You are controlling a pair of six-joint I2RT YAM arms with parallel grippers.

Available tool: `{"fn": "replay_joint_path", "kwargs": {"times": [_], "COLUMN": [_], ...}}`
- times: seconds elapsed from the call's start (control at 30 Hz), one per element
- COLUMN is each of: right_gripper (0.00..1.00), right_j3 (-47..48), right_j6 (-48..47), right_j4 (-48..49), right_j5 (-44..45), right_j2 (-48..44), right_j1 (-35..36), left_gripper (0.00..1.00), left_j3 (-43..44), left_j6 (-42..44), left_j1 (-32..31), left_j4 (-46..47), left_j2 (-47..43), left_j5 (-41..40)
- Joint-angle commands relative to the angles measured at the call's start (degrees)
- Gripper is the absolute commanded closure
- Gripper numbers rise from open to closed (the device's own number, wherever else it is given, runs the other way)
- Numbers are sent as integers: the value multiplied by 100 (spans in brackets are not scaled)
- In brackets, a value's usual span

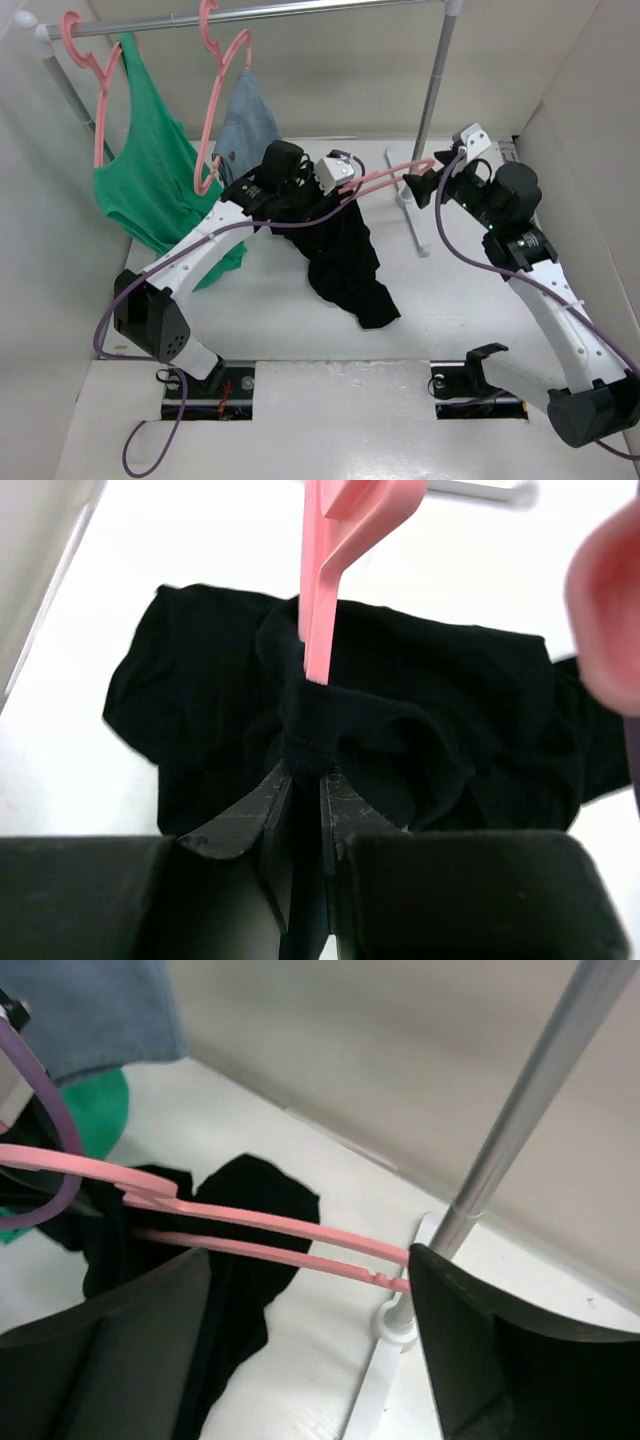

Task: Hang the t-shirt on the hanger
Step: Place tshirt on hanger

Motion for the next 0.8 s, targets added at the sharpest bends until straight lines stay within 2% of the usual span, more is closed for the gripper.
{"fn": "replay_joint_path", "kwargs": {"times": [0.0, 0.03, 0.07, 0.17, 0.23, 0.37, 0.47, 0.63, 0.73, 0.77], "right_gripper": [18, 24, 42, 75, 80, 81, 75, 74, 65, 59], "right_j3": [50, -73, -222, -776, -848, -577, -514, -1075, -1673, -1744], "right_j6": [242, 242, 242, 392, 453, 453, 646, 1893, 2682, 2816], "right_j4": [-535, -597, -650, -537, -239, 271, 771, 1554, 2441, 2600], "right_j5": [731, 732, 732, 399, 108, 108, -50, 168, 546, 608], "right_j2": [-112, -113, -113, 150, 552, 1238, 1862, 2295, 2348, 2435], "right_j1": [431, 564, 679, 1074, 1398, 1796, 1849, 1902, 1902, 1902], "left_gripper": [100, 100, 100, 100, 100, 100, 100, 100, 100, 100], "left_j3": [-212, -283, -336, -442, -442, -302, -187, -248, -301, -371], "left_j6": [-615, -615, -615, -615, -676, -738, -791, -843, -844, -844], "left_j1": [110, 111, 111, 111, 111, 111, 111, 111, -117, -170], "left_j4": [472, 473, 473, 525, 525, 630, 631, 753, 815, 868], "left_j2": [-497, -498, -576, -630, -630, -515, -445, -392, -392, -392], "left_j5": [-465, -465, -412, -412, -412, -359, -359, -429, -578, -579]}}
